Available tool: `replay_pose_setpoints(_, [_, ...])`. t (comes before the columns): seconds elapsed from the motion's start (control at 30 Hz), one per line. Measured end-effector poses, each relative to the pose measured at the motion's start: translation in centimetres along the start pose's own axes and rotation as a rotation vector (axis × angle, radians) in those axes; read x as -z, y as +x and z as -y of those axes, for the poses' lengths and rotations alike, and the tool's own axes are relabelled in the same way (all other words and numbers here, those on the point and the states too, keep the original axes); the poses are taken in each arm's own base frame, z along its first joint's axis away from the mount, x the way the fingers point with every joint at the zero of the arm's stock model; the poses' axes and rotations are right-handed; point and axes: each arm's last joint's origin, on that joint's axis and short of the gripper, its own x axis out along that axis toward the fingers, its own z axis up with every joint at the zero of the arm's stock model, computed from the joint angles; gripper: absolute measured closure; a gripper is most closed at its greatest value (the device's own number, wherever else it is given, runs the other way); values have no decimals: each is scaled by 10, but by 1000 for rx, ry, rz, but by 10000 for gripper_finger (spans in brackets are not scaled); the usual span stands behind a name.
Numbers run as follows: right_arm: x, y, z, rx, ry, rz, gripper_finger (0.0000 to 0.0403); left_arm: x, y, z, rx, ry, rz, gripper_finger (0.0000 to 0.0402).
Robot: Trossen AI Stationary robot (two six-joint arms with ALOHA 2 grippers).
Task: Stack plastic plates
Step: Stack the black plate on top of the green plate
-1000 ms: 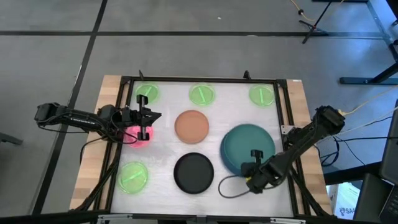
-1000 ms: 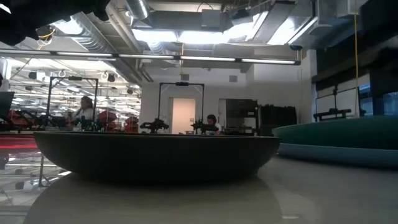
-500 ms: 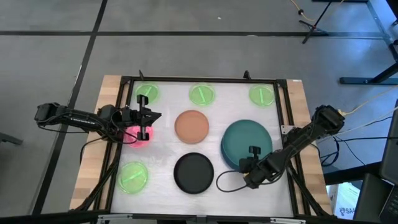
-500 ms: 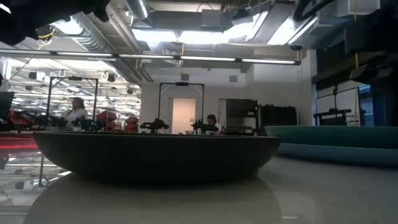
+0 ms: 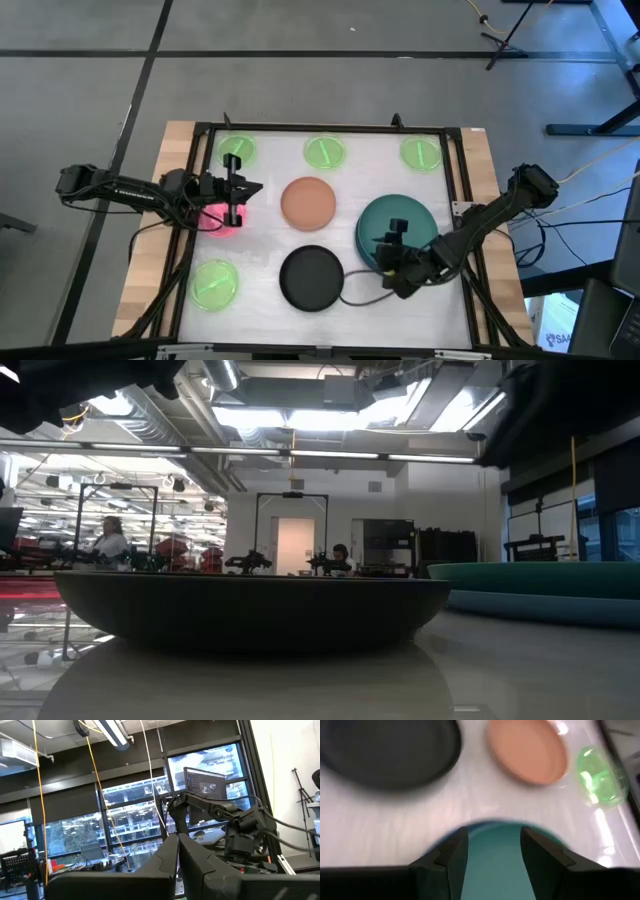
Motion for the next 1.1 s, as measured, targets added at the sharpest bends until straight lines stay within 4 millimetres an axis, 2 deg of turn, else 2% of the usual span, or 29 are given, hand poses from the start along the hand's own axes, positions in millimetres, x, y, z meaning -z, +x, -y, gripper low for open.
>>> replay_pose_setpoints(0.1, [-5,18,4,1,44,36,232,3,1,0,-4,7,-17,392])
replay_pose_setpoints(0.33, [-26,60,17,-144,219,84,233,6,3,0,-56,31,-42,392])
replay_pose_setpoints(0.57, [-31,105,11,-305,310,79,233,7,3,-1,-62,35,-44,392])
replay_pose_setpoints(0.7, [-32,124,11,-352,350,88,233,7,3,-1,-64,35,-45,392])
replay_pose_setpoints(0.83, [-28,137,8,-366,396,65,233,7,3,-1,-63,34,-45,392])
replay_pose_setpoints(1.1, [-19,149,2,-348,407,12,233,7,3,-1,-63,34,-47,392])
